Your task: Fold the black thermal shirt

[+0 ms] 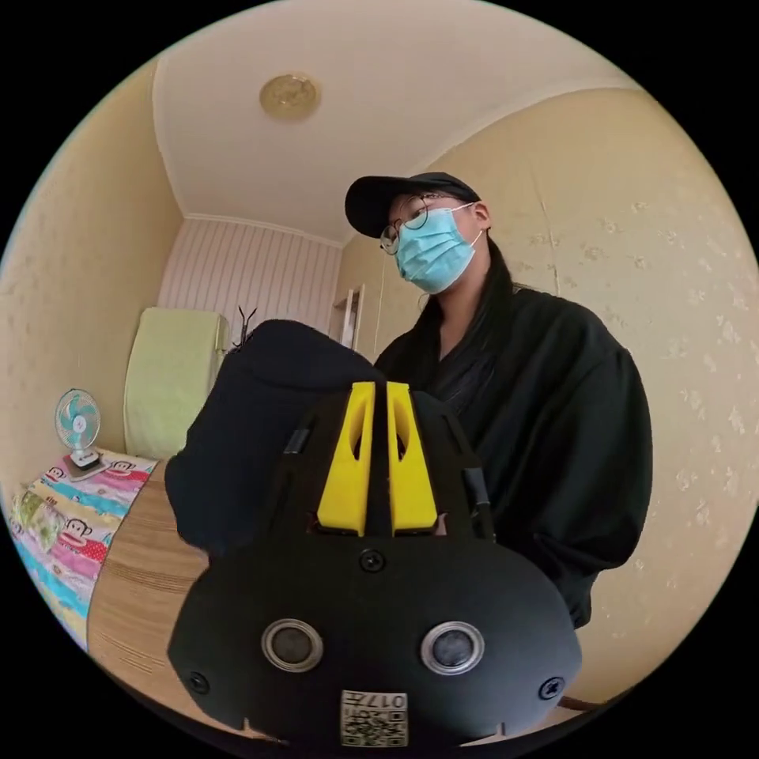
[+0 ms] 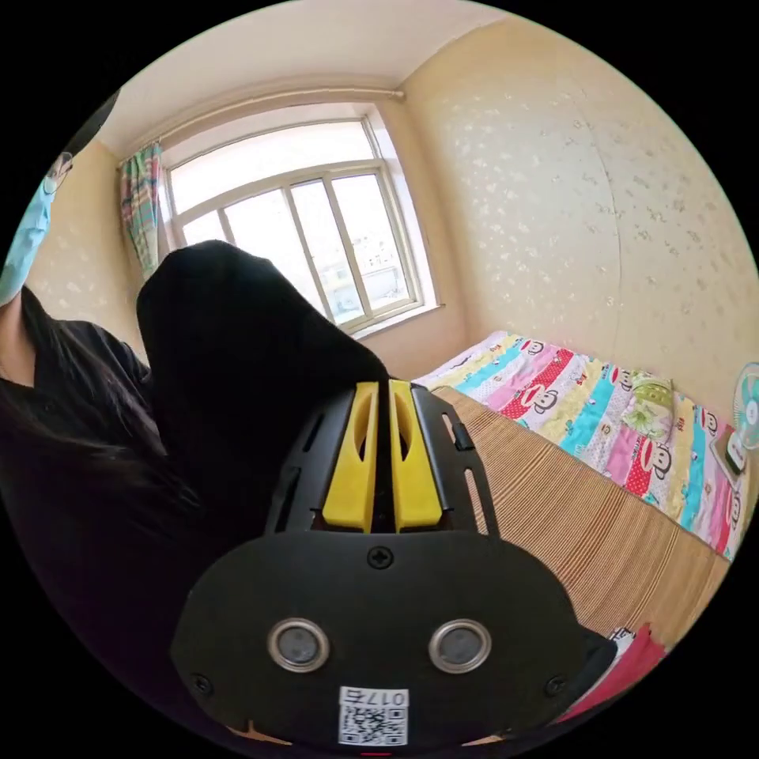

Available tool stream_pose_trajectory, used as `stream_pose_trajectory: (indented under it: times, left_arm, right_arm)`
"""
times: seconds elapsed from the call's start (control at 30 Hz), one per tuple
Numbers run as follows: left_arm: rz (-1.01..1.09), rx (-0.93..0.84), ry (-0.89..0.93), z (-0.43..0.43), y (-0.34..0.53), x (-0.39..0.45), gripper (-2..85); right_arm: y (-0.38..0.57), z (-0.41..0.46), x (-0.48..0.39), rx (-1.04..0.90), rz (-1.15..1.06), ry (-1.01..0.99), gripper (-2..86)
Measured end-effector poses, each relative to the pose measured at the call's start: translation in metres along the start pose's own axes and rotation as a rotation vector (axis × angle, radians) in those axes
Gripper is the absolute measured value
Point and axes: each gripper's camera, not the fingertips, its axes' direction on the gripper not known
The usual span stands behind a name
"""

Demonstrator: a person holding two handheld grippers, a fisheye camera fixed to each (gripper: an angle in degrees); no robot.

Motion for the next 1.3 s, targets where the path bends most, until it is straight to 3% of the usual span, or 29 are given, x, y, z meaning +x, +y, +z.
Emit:
stream_pose_trajectory:
  times: [0.1, 0.2, 0.3, 0.47, 0.6, 0.73, 0.9, 0.97, 1.07, 1.13, 1.2, 1.3]
  left_arm:
    - [-0.284, -0.205, -0.281, 0.018, 0.007, -0.017, 4.8]
    - [-0.622, -0.398, -0.581, 0.039, 0.023, -0.054, 5.8]
    - [-0.767, -0.431, -0.609, 0.061, 0.033, -0.084, 10.7]
    - [-0.671, -0.253, -0.490, 0.108, 0.006, -0.093, 16.4]
    - [-0.578, -0.223, -0.653, 0.155, -0.025, -0.098, 16.4]
    - [-0.628, -0.296, -0.785, 0.197, -0.030, -0.119, 15.8]
    - [-0.634, -0.233, -0.954, 0.191, -0.025, -0.119, 8.2]
    - [-0.618, -0.229, -0.883, 0.182, -0.023, -0.122, 5.7]
    - [-0.566, -0.098, -0.614, 0.153, -0.020, -0.124, 3.5]
    - [-0.539, 0.127, -0.321, 0.113, -0.013, -0.127, 2.8]
    - [-0.505, 0.271, -0.171, 0.089, -0.009, -0.129, 2.8]
    - [-0.478, 0.355, -0.090, 0.070, -0.014, -0.128, 2.7]
  right_arm:
    - [-0.012, -0.047, -0.022, 0.108, -0.022, 0.163, 2.8]
    - [-0.024, -0.062, -0.038, 0.148, -0.053, 0.133, 2.4]
    - [-0.030, -0.044, -0.047, 0.108, -0.059, 0.202, 2.1]
    - [-0.046, -0.020, -0.058, 0.036, -0.084, 0.335, 1.8]
    - [-0.057, -0.016, -0.063, 0.041, -0.113, 0.355, 1.9]
    - [-0.071, -0.026, -0.061, 0.088, -0.090, 0.314, 2.0]
    - [-0.073, -0.034, -0.061, 0.102, -0.092, 0.319, 2.2]
    - [-0.068, -0.044, -0.050, 0.124, -0.068, 0.286, 2.3]
    - [-0.059, -0.062, -0.021, 0.157, -0.007, 0.233, 2.8]
    - [-0.047, -0.083, 0.001, 0.200, -0.008, 0.165, 3.4]
    - [-0.036, -0.096, 0.017, 0.220, -0.002, 0.091, 3.9]
    - [-0.006, -0.106, 0.035, 0.233, -0.083, -0.147, 5.6]
